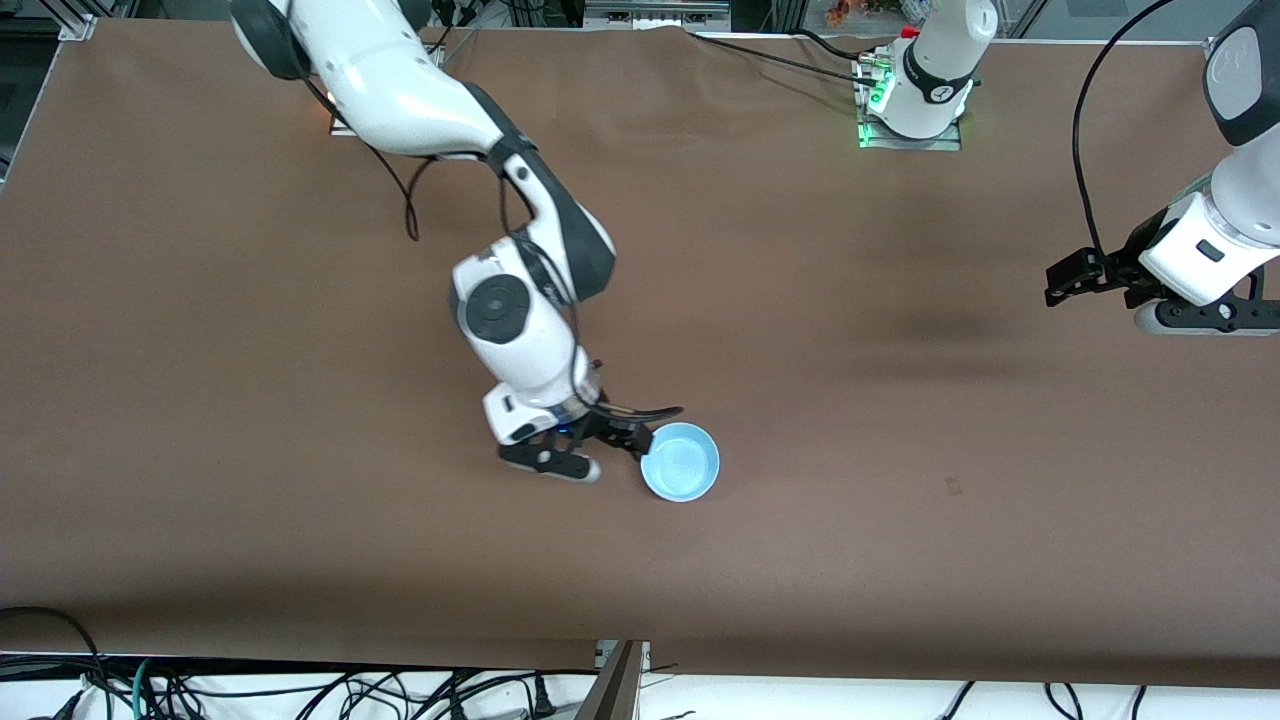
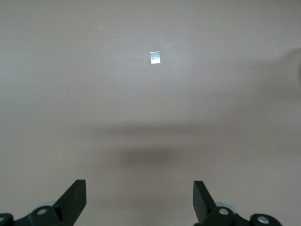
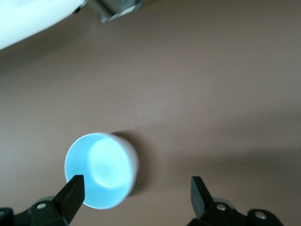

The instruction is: Stack pink and blue bowls on white bowl

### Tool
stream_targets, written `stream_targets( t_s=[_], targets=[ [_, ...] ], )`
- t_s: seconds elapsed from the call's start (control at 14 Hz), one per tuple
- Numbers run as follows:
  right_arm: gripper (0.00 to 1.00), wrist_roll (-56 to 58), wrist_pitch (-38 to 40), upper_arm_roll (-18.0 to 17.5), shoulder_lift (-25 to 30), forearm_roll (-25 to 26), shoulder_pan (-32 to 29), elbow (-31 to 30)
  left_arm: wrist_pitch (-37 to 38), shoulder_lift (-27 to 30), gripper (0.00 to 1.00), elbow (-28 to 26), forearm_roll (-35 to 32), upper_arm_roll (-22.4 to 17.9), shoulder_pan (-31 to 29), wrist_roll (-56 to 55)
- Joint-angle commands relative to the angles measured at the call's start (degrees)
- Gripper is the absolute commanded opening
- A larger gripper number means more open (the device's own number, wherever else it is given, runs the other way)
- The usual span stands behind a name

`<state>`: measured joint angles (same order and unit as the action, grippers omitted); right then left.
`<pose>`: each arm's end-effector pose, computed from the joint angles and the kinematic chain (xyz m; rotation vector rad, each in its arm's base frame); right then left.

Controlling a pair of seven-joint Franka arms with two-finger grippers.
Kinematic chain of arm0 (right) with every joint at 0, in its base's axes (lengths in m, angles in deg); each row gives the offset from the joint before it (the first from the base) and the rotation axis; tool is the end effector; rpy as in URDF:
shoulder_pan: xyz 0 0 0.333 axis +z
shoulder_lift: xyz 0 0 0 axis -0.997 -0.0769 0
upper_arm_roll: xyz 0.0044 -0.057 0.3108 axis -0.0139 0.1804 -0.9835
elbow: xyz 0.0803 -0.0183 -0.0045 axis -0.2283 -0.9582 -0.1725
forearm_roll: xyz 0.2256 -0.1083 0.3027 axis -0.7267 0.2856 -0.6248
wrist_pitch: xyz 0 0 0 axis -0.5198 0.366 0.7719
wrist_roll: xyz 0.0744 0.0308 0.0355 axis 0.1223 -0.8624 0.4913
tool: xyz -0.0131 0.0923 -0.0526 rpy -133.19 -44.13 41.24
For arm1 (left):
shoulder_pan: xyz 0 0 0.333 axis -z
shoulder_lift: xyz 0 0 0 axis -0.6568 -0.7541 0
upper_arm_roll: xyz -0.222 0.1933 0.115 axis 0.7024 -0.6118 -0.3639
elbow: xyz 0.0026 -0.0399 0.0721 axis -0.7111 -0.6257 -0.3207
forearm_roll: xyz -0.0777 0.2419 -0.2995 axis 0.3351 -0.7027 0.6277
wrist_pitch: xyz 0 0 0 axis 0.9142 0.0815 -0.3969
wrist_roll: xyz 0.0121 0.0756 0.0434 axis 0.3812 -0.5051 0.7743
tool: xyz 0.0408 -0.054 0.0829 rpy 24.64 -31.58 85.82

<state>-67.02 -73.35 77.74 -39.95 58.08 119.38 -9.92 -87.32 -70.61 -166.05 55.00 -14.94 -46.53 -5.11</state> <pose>0.6858 0.4132 0.3548 -2.8665 0.3807 -0.2445 0.5696 0.0034 0.5235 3.1376 0.0191 -0.0601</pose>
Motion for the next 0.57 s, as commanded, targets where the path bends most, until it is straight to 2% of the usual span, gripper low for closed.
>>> stream_targets(
  t_s=[0.0, 0.29, 0.5],
  targets=[
    [1.0, 9.5, 8.9, 1.4, 9.6, -0.1, -3.5, -7.6, 0.4, 0.2, 1.0, 0.2, 0.0, 0.0, -0.2, 0.7],
    [1.0, 24.5, 19.8, 1.9, 26.0, -0.2, -10.3, -20.7, 0.4, 0.2, 1.0, 0.4, 0.1, 0.0, -0.2, 0.5],
    [1.0, 31.6, 22.0, 6.1, 40.0, 0.5, -10.9, -34.0, 0.4, 0.2, 1.0, 0.4, 0.1, 0.0, -0.2, 0.4]
  ],
)
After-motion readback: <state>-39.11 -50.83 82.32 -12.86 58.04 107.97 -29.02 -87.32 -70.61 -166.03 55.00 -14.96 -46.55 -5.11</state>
